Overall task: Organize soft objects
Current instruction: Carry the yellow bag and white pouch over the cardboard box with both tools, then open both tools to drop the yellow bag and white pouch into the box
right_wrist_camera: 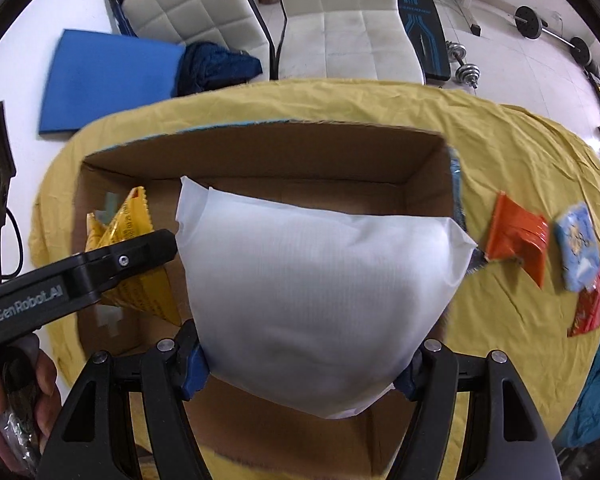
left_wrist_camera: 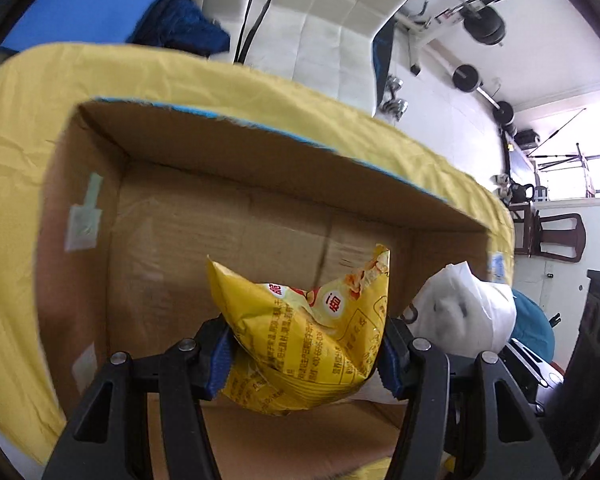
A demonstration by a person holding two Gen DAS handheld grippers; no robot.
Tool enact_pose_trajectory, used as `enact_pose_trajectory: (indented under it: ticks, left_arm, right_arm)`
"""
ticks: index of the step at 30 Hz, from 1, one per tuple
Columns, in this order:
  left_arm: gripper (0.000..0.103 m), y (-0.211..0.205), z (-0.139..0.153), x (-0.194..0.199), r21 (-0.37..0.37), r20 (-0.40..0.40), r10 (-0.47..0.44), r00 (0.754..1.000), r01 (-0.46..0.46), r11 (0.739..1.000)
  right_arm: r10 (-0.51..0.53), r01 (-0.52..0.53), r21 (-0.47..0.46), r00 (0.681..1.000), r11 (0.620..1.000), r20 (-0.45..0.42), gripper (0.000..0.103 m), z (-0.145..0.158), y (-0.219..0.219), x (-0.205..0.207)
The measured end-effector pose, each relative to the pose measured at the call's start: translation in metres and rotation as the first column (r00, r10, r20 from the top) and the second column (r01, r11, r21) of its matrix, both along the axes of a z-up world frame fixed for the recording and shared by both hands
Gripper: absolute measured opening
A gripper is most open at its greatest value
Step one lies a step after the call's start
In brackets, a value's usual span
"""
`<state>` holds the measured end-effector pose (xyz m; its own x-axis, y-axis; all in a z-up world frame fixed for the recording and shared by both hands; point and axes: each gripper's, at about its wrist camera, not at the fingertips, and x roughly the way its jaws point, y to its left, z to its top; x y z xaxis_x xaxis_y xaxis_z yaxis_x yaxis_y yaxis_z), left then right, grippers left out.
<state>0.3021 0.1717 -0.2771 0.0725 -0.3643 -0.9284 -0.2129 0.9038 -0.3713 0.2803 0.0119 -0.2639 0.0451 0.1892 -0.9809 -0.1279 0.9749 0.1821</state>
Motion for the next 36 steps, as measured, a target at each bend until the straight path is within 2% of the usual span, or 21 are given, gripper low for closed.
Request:
enact_pose_trajectory:
  ticks: [6,11,16,20,24,26,29,31,34,36]
  left_arm:
    - [0.058,-0.011,-0.042,0.026,-0.031,-0.064,-0.056,0.996,0.054,0.998]
    - [0.058,-0.026,-0.067,0.038,-0.022,-0.102,-0.114,0.988,0.112,0.993]
    - [0.061,-0.039,-0.072,0.043,0.033,-0.096,-0.166,0.981,0.17,0.985]
    - [0.062,-0.046,-0.069,0.046,0.039,-0.099,-0.179,0.979,0.183,0.982]
    - [0.064,-0.051,-0.065,0.048,0.058,-0.11,-0.174,0.979,0.181,0.982]
    - [0.067,-0.053,-0.061,0.049,0.095,-0.108,-0.177,0.978,0.187,0.978]
    - [0.067,-0.049,-0.06,0.045,0.131,-0.098,-0.185,0.978,0.197,0.972]
    - [0.069,-0.049,-0.057,0.042,0.138,-0.094,-0.184,0.978,0.196,0.971]
    - [0.073,-0.043,-0.052,0.036,0.144,-0.09,-0.173,0.981,0.185,0.972]
    - [0.073,-0.041,-0.047,0.031,0.152,-0.082,-0.161,0.984,0.172,0.973]
  right_arm:
    - [0.007,-0.01,-0.041,0.998,0.999,-0.055,0.073,-0.052,0.008,0.028]
    - [0.025,-0.03,-0.066,0.997,0.997,-0.076,0.074,-0.074,0.014,0.039]
    - [0.062,-0.072,-0.13,0.995,0.989,-0.079,0.075,-0.089,0.026,0.045]
    - [0.059,-0.071,-0.119,0.993,0.99,-0.105,0.076,-0.101,0.024,0.044]
    - [0.051,-0.064,-0.112,0.992,0.992,-0.118,0.078,-0.105,0.022,0.045]
    - [0.052,-0.067,-0.124,0.991,0.99,-0.12,0.079,-0.102,0.022,0.044]
    - [0.056,-0.07,-0.144,0.993,0.987,-0.101,0.082,-0.093,0.023,0.042]
    - [0.044,-0.057,-0.132,0.995,0.99,-0.095,0.086,-0.086,0.02,0.042]
    - [0.035,-0.046,-0.126,0.996,0.991,-0.087,0.086,-0.077,0.015,0.041]
    - [0.036,-0.045,-0.136,0.997,0.99,-0.071,0.096,-0.069,0.013,0.038]
